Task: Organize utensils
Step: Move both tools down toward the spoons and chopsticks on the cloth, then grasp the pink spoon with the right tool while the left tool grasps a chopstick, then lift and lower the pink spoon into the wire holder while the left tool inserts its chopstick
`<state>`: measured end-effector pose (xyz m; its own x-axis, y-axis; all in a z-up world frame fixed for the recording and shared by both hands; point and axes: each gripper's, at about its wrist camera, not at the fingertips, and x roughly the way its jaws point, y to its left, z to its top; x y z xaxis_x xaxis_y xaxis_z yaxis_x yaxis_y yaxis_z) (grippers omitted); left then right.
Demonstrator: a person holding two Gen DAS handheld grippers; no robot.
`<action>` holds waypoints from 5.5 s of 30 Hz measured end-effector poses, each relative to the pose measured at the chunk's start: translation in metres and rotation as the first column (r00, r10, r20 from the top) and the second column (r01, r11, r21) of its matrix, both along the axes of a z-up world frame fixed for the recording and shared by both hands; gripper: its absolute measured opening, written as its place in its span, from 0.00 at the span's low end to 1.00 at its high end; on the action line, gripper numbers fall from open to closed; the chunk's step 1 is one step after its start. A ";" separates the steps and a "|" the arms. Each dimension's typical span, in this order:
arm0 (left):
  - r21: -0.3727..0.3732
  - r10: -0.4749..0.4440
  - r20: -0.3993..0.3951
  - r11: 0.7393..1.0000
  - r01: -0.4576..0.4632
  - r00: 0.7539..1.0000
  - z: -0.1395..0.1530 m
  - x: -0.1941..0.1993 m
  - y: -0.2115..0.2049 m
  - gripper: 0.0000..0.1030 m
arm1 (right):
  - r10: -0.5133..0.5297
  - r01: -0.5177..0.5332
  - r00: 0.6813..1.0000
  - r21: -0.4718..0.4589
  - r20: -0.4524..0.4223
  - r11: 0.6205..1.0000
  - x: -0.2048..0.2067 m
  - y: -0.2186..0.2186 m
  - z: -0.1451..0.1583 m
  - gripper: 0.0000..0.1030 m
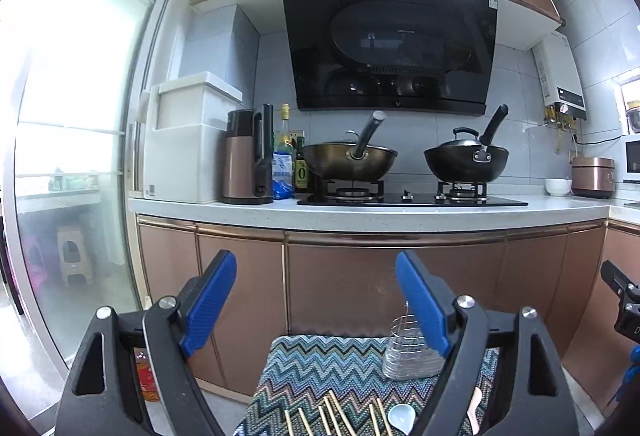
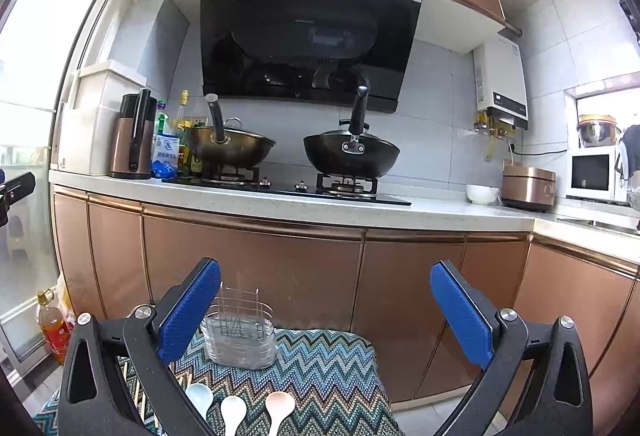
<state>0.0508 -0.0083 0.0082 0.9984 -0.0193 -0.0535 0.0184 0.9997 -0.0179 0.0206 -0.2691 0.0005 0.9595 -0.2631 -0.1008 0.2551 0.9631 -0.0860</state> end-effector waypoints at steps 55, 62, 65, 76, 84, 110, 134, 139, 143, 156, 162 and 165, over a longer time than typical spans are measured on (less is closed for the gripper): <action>-0.298 -0.312 -0.781 0.948 0.116 0.541 -0.182 0.211 0.012 0.55 | 0.332 -0.198 0.779 0.294 -0.532 0.935 0.142 -0.055 -0.152 0.52; -0.323 -0.312 -0.872 0.946 0.036 0.377 -0.245 0.258 0.010 0.24 | 0.383 -0.183 0.710 0.370 -0.591 0.911 0.167 -0.061 -0.188 0.45; -0.319 -0.302 -0.884 0.948 0.013 0.357 -0.258 0.271 0.010 0.19 | 0.399 -0.175 0.682 0.393 -0.613 0.903 0.179 -0.066 -0.200 0.43; -0.271 -0.251 -0.922 0.962 -0.031 0.296 -0.283 0.305 0.009 0.11 | 0.492 -0.168 0.587 0.498 -0.643 0.851 0.206 -0.075 -0.238 0.34; -0.254 -0.228 -0.935 0.965 -0.062 0.272 -0.295 0.312 0.011 0.08 | 0.494 -0.164 0.573 0.499 -0.654 0.851 0.210 -0.079 -0.247 0.34; -0.197 -0.166 -0.945 0.977 -0.083 0.282 -0.299 0.314 -0.003 0.04 | 0.673 -0.211 0.400 0.652 -0.622 0.728 0.259 -0.084 -0.282 0.05; -0.344 -0.323 -0.624 0.931 0.121 0.711 -0.108 0.218 -0.004 0.04 | 0.448 -0.315 0.780 0.345 -0.437 0.884 0.157 -0.052 -0.101 0.06; -0.401 -0.347 -0.411 0.899 0.175 0.843 -0.044 0.226 -0.020 0.04 | 0.372 -0.295 0.872 0.263 -0.320 0.918 0.190 -0.032 -0.063 0.06; -0.420 -0.310 -0.262 0.889 0.181 0.914 -0.020 0.244 -0.037 0.04 | 0.256 -0.218 0.941 0.179 -0.221 0.959 0.222 -0.020 -0.053 0.06; -0.311 -0.170 -0.104 0.942 0.130 0.980 -0.075 0.305 -0.108 0.04 | 0.084 -0.079 0.991 0.045 -0.104 0.996 0.287 -0.007 -0.116 0.06; -0.241 -0.130 -0.106 0.965 0.101 0.986 -0.112 0.307 -0.122 0.04 | 0.089 -0.084 0.986 0.037 -0.139 0.996 0.298 0.000 -0.153 0.07; -0.217 -0.140 -0.113 0.970 0.113 0.984 -0.122 0.304 -0.122 0.07 | 0.101 -0.094 0.984 0.054 -0.150 0.994 0.293 0.002 -0.163 0.20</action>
<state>0.3551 -0.1302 -0.1142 0.9724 -0.1690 -0.1609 0.1283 0.9631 -0.2365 0.3136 -0.2667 -0.1629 0.9529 -0.1607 -0.2571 0.1471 0.9865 -0.0714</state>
